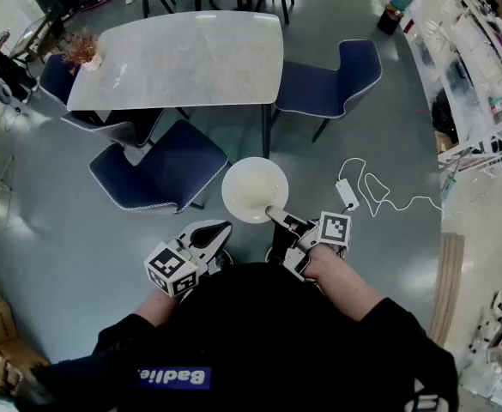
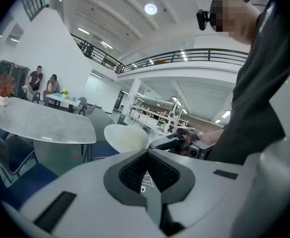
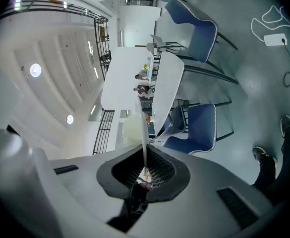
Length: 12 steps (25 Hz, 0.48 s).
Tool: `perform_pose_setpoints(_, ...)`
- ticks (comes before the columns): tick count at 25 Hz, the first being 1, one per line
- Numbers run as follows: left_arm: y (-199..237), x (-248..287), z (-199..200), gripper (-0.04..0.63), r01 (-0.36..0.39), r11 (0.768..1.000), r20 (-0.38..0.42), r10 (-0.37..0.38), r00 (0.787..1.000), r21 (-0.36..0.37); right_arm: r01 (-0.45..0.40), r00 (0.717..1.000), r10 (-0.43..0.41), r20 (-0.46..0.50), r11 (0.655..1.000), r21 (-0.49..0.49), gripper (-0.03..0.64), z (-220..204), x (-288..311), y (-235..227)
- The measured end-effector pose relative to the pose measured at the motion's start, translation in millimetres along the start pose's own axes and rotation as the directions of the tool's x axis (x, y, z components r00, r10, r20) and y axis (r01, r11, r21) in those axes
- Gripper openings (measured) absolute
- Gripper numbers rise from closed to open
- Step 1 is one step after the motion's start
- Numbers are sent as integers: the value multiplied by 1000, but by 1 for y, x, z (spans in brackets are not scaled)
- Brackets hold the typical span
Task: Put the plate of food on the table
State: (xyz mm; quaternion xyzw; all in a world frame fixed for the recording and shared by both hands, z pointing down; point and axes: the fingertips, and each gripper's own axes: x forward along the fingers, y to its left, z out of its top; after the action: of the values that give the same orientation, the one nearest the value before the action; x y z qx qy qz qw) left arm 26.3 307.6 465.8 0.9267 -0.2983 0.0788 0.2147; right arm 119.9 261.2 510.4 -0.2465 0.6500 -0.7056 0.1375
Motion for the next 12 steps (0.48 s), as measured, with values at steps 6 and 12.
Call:
perform_pose_setpoints(6,0,0,-2,8,-7,1000,5,7,1000,-1,-5,1000,5,0,1000,-4,20,-1,0,1)
perform_pose_setpoints(12,0,0,-4,8,-11,1000,7,11,1000,-3,-12,1000,12,1,1000,2,20,0,-1,2)
